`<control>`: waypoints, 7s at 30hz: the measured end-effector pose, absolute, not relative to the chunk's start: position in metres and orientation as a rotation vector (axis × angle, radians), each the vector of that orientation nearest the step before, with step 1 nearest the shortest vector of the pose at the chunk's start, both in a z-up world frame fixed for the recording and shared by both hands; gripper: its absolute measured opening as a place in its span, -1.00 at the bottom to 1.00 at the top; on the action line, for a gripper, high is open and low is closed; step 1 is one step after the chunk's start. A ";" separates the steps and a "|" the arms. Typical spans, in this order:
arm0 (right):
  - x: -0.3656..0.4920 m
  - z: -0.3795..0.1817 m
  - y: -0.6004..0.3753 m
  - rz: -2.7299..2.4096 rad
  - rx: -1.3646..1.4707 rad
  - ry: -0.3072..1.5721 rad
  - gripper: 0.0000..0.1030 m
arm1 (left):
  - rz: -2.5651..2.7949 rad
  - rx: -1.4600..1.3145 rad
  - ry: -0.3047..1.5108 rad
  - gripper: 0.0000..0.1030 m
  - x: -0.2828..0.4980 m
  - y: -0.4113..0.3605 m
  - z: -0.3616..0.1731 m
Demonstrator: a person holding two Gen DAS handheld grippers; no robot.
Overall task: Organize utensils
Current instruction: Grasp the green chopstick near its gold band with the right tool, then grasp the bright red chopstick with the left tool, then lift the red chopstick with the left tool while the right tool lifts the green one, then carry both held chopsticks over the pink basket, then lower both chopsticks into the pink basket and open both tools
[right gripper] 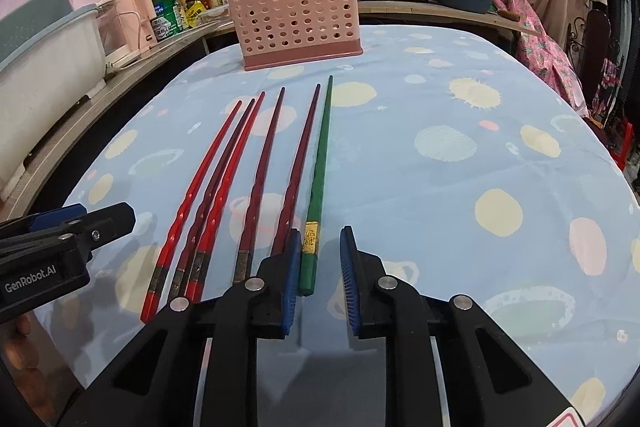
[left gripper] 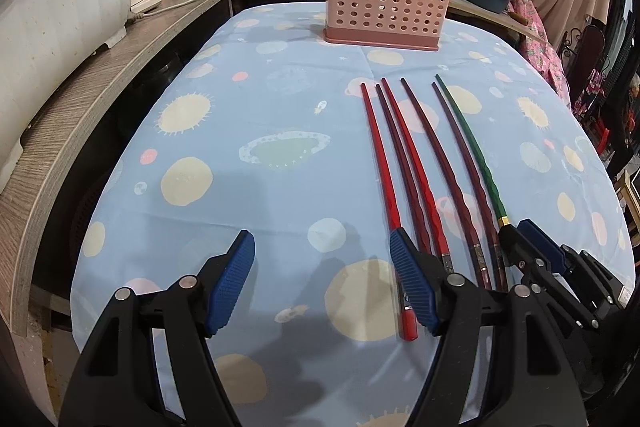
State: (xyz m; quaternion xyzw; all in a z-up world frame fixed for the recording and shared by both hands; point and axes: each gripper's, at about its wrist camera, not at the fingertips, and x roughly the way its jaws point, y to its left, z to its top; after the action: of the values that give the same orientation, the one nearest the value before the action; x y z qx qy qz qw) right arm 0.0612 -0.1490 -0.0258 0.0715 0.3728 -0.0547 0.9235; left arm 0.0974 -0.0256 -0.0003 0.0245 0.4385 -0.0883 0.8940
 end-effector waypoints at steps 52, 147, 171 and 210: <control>0.035 -0.023 -0.165 -0.090 0.178 0.842 -0.86 | -0.256 0.162 0.997 -0.46 0.083 -0.057 -0.022; 0.095 0.180 -0.218 -0.044 0.283 0.478 -0.87 | -0.367 -0.035 0.753 -0.87 0.179 -0.040 0.175; 0.264 0.316 -0.238 0.007 0.297 0.256 -0.87 | -0.306 -0.110 0.481 -0.87 0.316 -0.067 0.314; 0.340 0.193 -0.244 -0.049 0.304 0.457 -0.33 | -0.231 -0.076 0.583 -0.27 0.383 -0.077 0.204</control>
State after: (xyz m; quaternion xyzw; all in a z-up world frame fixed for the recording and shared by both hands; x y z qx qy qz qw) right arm 0.3405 -0.2441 0.1934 0.1499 0.2255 -0.0241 0.9623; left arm 0.3828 -0.0768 0.2037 -0.0375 0.2867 -0.1137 0.9505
